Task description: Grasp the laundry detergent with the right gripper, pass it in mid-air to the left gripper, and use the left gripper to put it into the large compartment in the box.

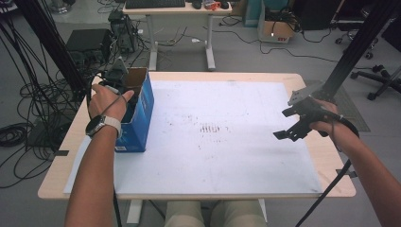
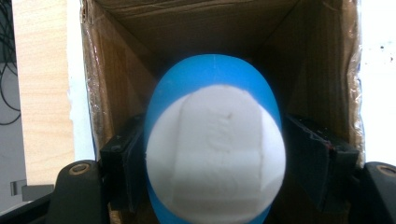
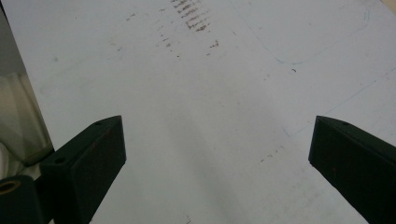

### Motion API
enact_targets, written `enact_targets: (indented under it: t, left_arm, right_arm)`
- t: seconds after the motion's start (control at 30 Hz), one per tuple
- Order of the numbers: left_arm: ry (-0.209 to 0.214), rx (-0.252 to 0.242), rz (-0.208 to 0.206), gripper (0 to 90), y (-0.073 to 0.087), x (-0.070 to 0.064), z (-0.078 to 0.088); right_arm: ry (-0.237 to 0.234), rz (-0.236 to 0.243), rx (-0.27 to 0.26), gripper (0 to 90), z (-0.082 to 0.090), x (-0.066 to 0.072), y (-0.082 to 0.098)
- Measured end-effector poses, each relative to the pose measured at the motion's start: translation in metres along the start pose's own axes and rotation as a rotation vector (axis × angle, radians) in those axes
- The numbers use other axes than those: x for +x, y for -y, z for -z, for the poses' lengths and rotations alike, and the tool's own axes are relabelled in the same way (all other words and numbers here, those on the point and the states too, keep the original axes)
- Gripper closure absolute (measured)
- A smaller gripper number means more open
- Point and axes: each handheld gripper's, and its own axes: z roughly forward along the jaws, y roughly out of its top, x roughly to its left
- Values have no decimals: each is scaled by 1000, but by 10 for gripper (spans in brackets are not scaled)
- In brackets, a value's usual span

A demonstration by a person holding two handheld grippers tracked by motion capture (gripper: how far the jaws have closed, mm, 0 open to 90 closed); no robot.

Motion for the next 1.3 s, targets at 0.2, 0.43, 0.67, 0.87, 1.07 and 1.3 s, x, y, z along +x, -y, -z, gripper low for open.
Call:
enact_targets:
  t: [0.2,0.43,0.67,0.87,1.07,1.3]
  left_arm:
    - [-17,-11,-19,265,0,0,2]
    - [35,-68,25,180,0,3,11]
    - [68,-137,-9,111,-2,5,38]
    - [28,-179,-63,93,-5,0,66]
    - [57,-242,-185,91,-8,-18,106]
    - [107,-249,-373,87,-15,-52,136]
  right_arm:
    - [0,-28,15,39,1,2,0]
    - [1,-19,8,39,2,2,-1]
    - [3,-22,11,39,4,1,0]
    - [8,-21,14,40,7,0,-2]
    - [16,-11,19,40,14,-1,-8]
    - [20,37,6,40,18,-5,-18]
